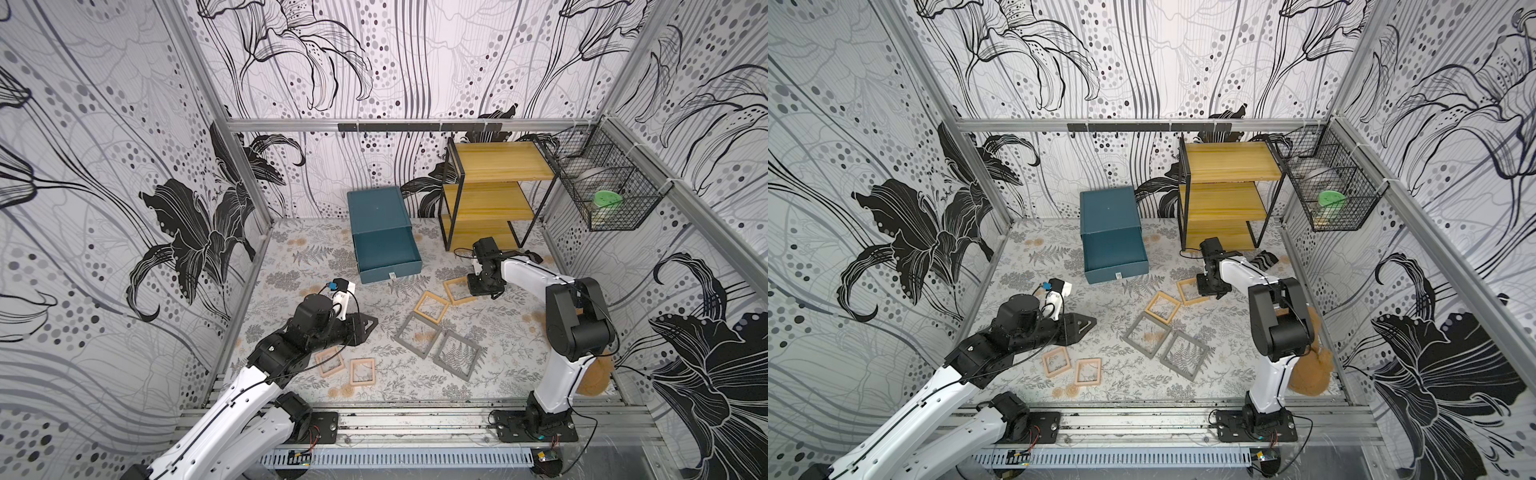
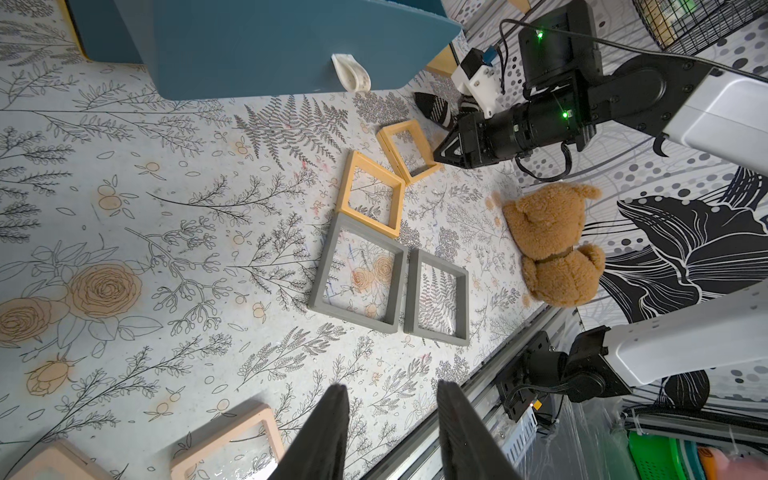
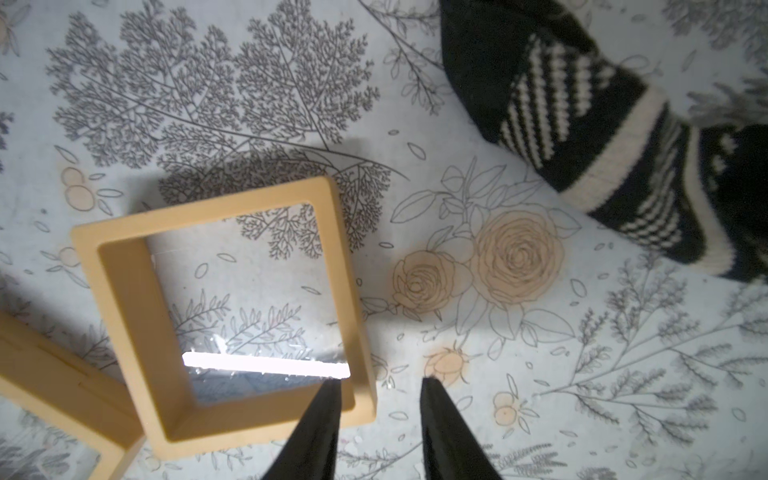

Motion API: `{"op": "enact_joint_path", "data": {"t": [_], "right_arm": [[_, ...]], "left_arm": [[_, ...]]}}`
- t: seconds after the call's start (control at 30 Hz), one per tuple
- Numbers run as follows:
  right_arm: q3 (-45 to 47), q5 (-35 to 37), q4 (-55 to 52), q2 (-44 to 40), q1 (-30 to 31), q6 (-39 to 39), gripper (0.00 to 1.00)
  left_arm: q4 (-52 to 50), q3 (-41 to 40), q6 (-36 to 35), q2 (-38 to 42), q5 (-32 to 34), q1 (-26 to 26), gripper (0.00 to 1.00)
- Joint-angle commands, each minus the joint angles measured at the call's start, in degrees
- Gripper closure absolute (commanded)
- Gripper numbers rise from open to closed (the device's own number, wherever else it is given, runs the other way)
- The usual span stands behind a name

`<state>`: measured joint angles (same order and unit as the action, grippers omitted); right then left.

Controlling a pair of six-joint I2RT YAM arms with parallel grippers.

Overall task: Place the brooch boxes into the drawer by color
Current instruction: Pick up the brooch box from the center of the board.

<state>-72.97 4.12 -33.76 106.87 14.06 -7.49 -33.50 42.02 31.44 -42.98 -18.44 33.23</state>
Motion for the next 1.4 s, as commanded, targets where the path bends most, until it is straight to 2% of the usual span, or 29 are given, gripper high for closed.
{"op": "enact_joint_path", "data": {"t": [0.0, 0.43, 0.8, 0.93, 1.03, 1.37], "right_arm": [[-1.89, -0.46, 0.02, 1.56, -0.05, 1.19, 0.65], [-2.79, -2.11, -0.17, 3.74, -0.07, 1.60, 0.72], [-2.35, -1.75, -0.07, 4.40, -0.06, 1.29, 0.84], [-2.44, -1.31, -0.17, 4.48, -0.06, 1.16, 0.89], [-2.44, -0.64, -0.15, 4.10, 0.04, 0.86, 1.00], [-1.28, 3.44, -1.48, -3.50, 1.55, -4.08, 1.00]], "left_arm": [[3.40, -0.69, 0.70, -0.45, 1.15, 1.10, 0.60], [5.58, -0.18, 1.76, -2.84, 2.97, 4.49, 0.60], [6.60, 0.26, 2.05, -4.70, 4.50, 6.87, 0.60], [7.04, 0.35, 2.13, -5.14, 4.53, 7.32, 0.60], [7.21, 0.40, 2.02, -5.51, 4.34, 7.49, 0.60], [8.22, 0.69, 2.64, -5.62, 5.02, 7.71, 0.60]]}}
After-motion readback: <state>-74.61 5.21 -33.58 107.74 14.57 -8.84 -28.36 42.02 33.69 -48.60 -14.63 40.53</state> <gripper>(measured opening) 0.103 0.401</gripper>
